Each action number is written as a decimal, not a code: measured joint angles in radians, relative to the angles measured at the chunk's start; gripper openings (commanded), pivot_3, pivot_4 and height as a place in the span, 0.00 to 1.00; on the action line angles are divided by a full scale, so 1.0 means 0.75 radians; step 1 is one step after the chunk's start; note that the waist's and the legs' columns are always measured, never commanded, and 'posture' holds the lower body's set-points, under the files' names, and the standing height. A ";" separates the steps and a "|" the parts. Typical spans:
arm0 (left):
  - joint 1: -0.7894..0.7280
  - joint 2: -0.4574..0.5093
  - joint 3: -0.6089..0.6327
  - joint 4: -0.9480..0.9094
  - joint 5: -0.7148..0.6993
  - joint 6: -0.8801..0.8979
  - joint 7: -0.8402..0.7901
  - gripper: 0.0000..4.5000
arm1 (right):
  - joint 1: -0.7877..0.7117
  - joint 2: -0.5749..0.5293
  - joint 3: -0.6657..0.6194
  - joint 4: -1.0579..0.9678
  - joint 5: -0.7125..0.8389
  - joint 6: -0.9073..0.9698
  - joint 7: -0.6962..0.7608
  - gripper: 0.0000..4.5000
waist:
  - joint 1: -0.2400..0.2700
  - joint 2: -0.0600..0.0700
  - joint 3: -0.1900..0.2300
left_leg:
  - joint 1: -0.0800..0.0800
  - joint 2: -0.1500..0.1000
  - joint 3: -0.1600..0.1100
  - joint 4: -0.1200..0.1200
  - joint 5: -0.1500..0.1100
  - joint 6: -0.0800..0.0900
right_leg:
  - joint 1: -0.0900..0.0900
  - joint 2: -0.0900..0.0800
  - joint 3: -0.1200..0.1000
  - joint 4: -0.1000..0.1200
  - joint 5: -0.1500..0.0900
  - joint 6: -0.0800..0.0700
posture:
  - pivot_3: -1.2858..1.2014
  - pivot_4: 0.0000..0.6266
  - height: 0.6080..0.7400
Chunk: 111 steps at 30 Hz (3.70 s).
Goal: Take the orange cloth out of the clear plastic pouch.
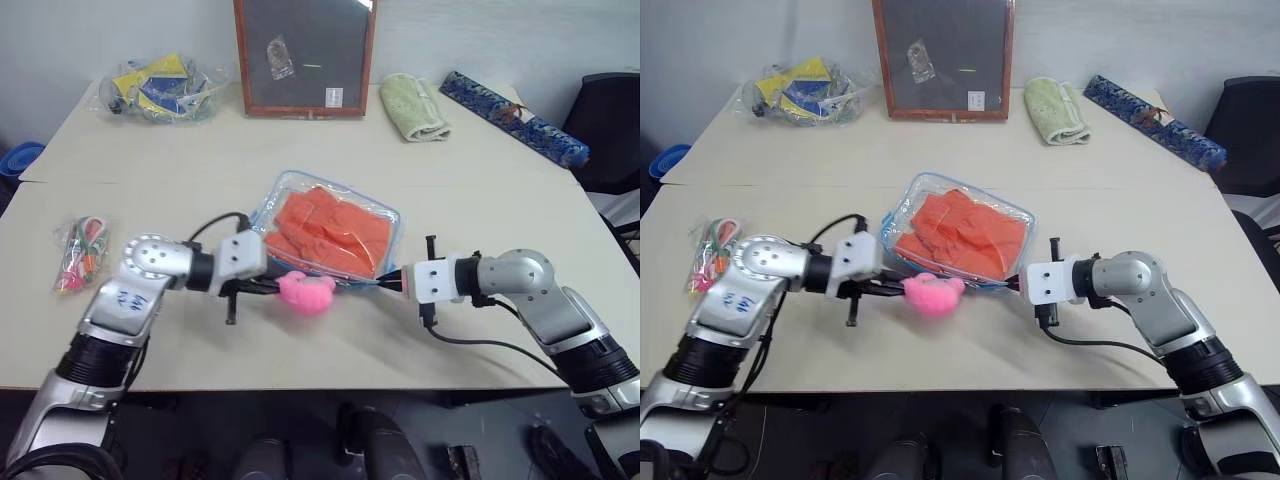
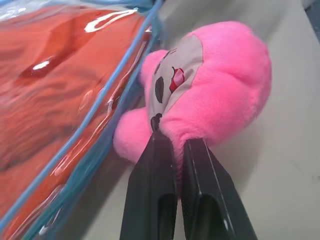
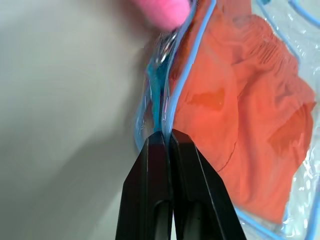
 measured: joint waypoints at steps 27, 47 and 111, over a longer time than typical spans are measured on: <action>0.124 0.123 0.261 0.294 -0.120 0.178 0.127 0.66 | 0.423 -0.142 -0.315 -0.284 0.239 0.130 0.013 0.89 | 0.006 0.001 0.000 | 0.000 -0.001 0.002 0.000 -0.001 -0.002 | -0.001 -0.003 -0.001 0.003 0.000 -0.001 | 0.52 0.24 1.00; -0.081 0.140 0.085 -0.203 -0.218 0.099 -0.007 0.79 | 0.622 0.000 -0.550 -0.897 0.680 0.895 -0.321 1.00 | -0.004 0.000 0.000 | 0.002 -0.003 0.006 -0.001 0.001 -0.008 | 0.002 0.000 0.005 0.001 -0.002 -0.002 | 0.52 0.24 1.00; -0.030 -0.347 -0.155 -0.031 -0.040 0.186 0.248 0.00 | 0.678 0.093 -0.400 -0.901 0.488 0.978 -0.561 0.26 | 0.010 0.000 0.000 | -0.001 -0.001 0.003 0.000 0.000 -0.005 | 0.002 0.004 0.005 0.001 0.000 -0.002 | 0.52 0.24 1.00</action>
